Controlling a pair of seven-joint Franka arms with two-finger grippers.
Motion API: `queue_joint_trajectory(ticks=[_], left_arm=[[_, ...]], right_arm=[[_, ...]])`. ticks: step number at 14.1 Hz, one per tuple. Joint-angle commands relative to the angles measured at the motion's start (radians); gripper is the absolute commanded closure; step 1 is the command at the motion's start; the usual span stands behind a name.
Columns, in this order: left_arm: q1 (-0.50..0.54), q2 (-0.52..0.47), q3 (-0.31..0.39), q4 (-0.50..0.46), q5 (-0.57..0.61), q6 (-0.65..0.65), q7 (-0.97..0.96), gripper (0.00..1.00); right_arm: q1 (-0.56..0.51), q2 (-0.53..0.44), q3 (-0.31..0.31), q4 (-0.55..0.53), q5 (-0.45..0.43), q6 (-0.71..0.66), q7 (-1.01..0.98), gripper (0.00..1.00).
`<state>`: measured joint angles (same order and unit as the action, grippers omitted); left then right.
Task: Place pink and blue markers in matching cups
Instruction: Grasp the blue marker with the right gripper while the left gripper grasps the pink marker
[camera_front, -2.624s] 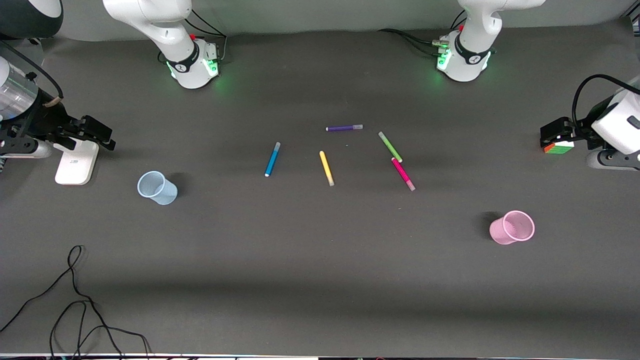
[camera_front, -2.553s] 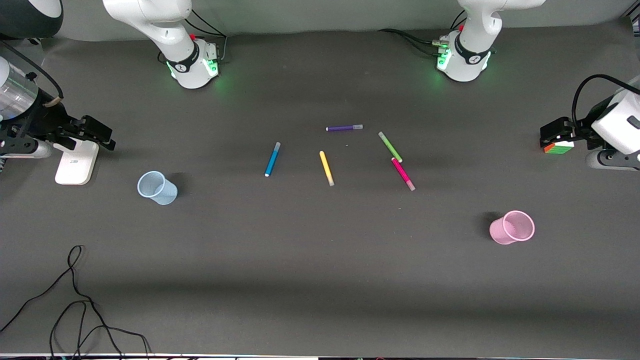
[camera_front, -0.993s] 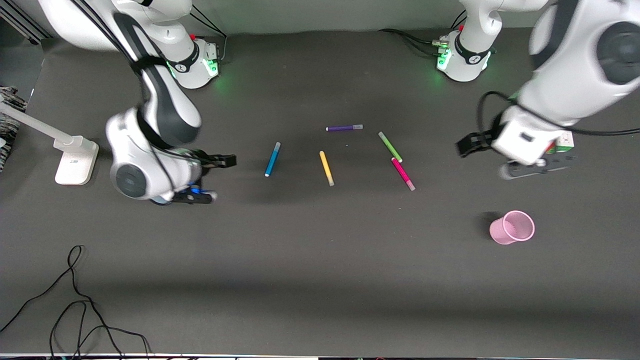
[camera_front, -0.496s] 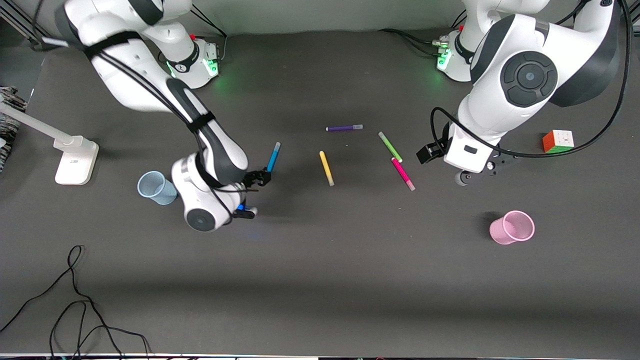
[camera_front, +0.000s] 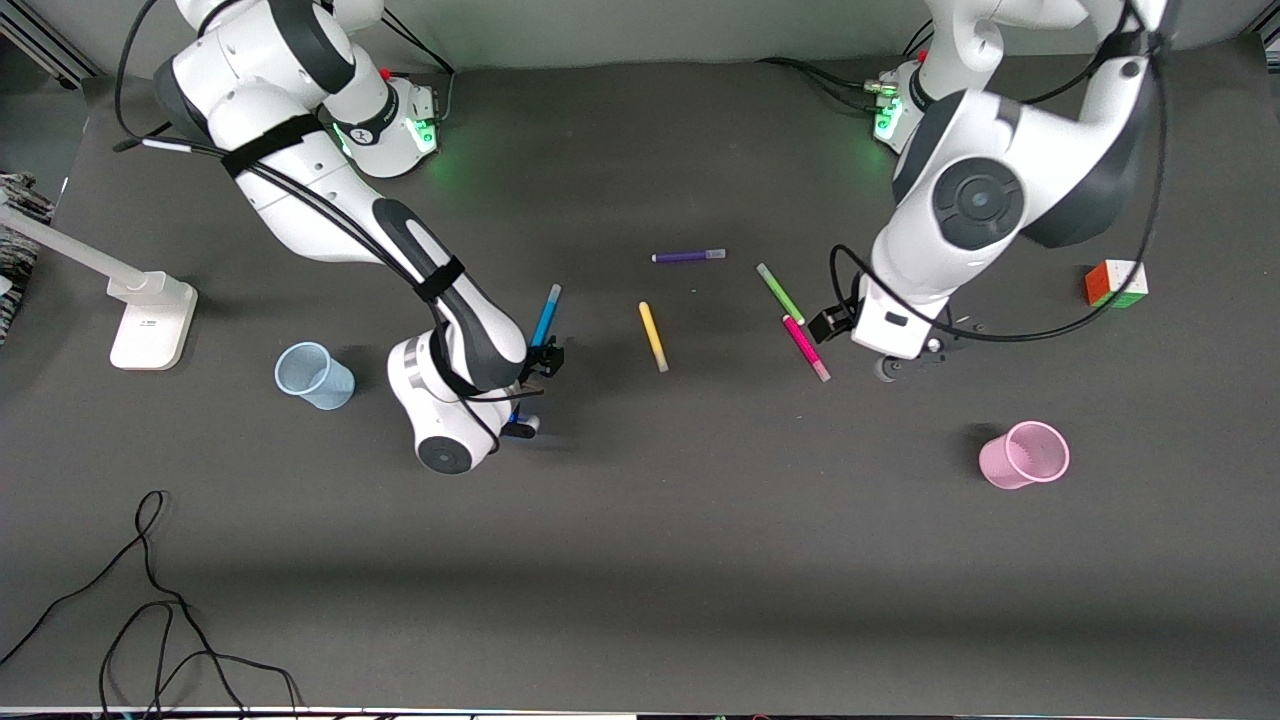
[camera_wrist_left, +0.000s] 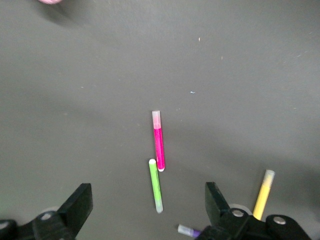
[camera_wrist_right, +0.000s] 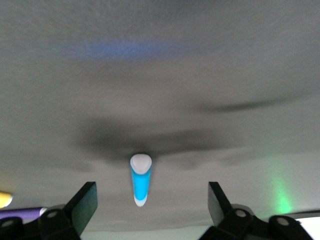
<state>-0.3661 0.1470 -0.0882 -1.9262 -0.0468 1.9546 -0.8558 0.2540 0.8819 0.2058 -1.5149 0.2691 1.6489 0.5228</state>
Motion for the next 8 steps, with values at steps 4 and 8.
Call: queue_joint_trajectory(ticks=[4, 8], left_arm=[[-0.04, -0.021, 0.007, -0.281, 0.007, 0.357, -0.029, 0.0], [-0.04, 0.097, 0.008, -0.294, 0.01, 0.49, -0.029, 0.0]], right_arm=[[0.013, 0.032, -0.006, 0.041, 0.033, -0.018, 0.034, 0.73], [0.011, 0.04, -0.008, 0.062, 0.038, -0.02, 0.043, 1.0]])
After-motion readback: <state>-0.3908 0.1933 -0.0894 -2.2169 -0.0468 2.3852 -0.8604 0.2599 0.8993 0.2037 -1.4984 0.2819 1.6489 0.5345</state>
